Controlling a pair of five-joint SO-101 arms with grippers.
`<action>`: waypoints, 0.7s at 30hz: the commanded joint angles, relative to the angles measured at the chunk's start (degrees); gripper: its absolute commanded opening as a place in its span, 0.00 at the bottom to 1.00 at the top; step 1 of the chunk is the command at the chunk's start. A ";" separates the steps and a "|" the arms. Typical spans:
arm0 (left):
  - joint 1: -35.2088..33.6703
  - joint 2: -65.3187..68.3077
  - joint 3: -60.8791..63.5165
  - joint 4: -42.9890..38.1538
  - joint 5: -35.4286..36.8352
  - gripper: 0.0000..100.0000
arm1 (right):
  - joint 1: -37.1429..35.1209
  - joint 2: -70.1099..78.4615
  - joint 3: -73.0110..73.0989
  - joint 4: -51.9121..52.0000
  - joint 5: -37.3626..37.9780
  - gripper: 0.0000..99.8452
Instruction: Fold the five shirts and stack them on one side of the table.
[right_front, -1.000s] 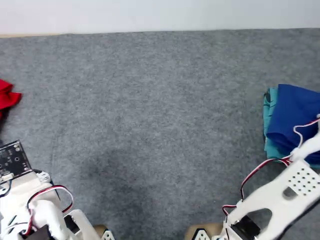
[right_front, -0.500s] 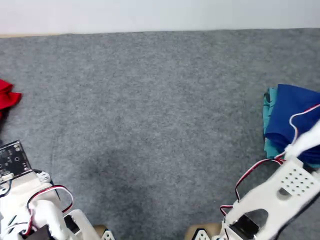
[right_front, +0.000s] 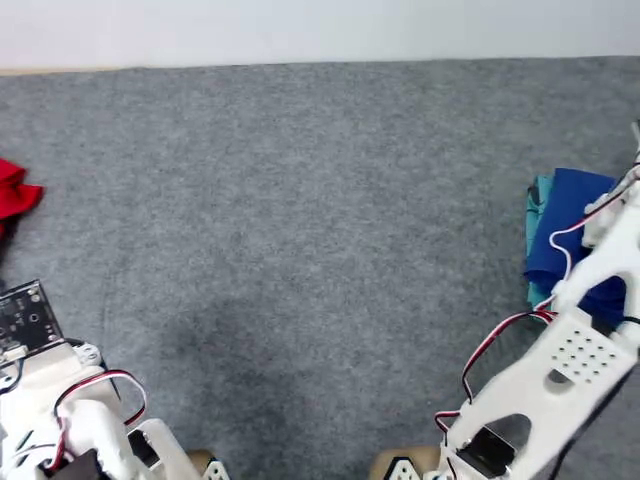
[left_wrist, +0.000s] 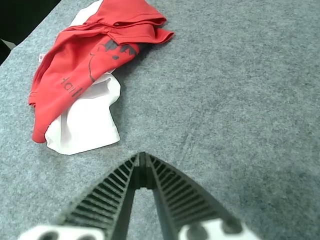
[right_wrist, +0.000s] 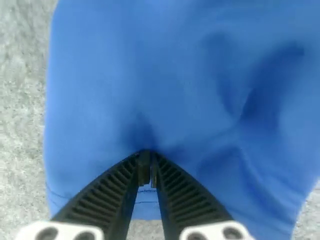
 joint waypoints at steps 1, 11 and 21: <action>0.09 -0.35 0.04 -1.23 -0.62 0.00 | 0.48 1.54 -0.26 -1.27 2.81 0.01; 0.09 -0.35 -0.22 -1.23 -0.62 0.00 | -0.22 -2.77 -3.60 2.77 3.87 0.01; 0.09 -0.35 0.04 -1.23 -0.62 0.00 | -7.43 -17.98 2.55 2.86 1.85 0.01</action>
